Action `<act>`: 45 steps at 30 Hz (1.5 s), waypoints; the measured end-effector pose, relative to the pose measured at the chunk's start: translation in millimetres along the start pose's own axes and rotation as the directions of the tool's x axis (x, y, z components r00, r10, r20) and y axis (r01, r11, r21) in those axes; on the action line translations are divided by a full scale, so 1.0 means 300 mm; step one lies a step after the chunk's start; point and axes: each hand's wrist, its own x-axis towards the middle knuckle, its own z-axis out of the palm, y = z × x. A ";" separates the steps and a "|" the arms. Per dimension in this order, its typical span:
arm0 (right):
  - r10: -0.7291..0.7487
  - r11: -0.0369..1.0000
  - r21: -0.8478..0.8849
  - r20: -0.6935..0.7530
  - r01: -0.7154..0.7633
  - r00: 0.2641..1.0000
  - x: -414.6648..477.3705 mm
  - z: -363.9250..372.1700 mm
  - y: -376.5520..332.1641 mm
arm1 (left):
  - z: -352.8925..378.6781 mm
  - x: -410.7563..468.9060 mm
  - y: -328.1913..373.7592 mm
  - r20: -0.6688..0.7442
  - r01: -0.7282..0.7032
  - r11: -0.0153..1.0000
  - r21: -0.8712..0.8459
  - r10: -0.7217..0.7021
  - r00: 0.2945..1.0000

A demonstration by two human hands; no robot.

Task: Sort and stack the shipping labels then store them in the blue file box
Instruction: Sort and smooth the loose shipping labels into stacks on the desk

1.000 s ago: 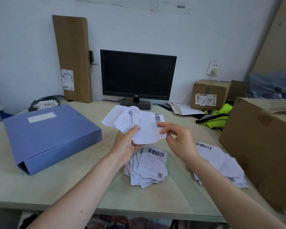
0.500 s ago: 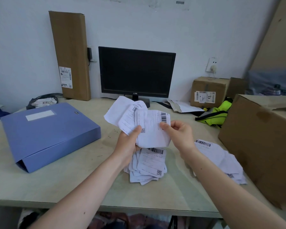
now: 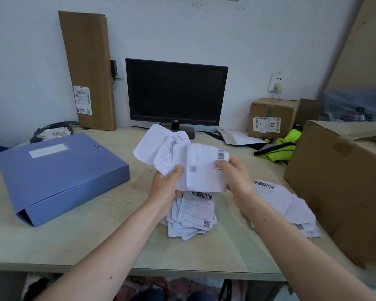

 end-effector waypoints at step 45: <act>-0.435 0.892 0.077 -0.122 0.445 0.892 0.050 -0.031 -0.164 | 0.011 -0.046 0.067 0.143 0.169 0.967 0.190 -0.198 0.970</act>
